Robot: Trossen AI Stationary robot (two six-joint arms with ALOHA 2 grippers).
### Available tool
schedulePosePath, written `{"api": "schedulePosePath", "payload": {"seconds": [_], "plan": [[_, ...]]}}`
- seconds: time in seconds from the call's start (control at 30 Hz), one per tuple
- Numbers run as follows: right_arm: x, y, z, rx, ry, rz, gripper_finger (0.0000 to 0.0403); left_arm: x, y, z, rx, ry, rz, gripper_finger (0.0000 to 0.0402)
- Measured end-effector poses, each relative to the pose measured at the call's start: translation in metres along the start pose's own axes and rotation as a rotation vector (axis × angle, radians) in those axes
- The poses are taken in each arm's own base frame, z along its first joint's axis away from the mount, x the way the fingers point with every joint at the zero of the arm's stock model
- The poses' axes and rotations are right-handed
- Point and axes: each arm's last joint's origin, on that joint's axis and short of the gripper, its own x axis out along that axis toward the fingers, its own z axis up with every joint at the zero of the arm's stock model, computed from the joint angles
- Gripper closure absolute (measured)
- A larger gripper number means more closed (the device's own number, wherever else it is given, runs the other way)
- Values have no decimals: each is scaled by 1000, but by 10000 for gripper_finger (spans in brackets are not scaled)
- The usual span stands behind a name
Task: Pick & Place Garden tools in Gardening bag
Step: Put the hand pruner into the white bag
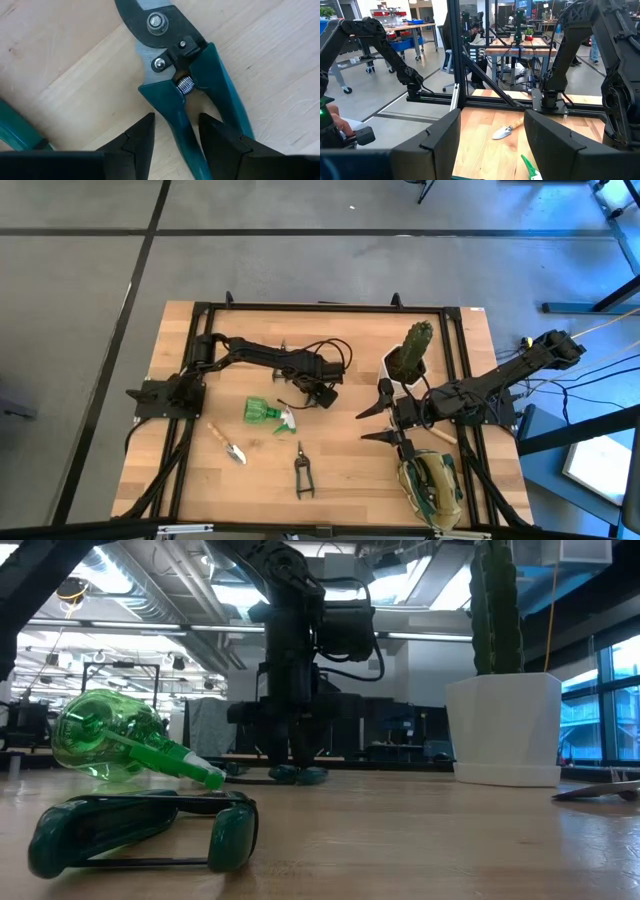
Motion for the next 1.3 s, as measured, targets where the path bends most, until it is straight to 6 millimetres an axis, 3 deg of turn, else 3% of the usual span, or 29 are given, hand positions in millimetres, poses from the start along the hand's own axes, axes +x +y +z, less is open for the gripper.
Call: {"api": "schedulePosePath", "payload": {"seconds": [0.3, 0.73, 1.3], "plan": [[0, 0, 0, 0, 0, 0, 183, 1, 0, -1, 19, 3, 2, 364], [0, 0, 0, 0, 0, 1, 183, -6, 0, -3, 62, -15, 15, 364], [0, 0, -1, 3, 14, -1, 183, -77, 3, -18, 106, -214, 9, 364]]}}
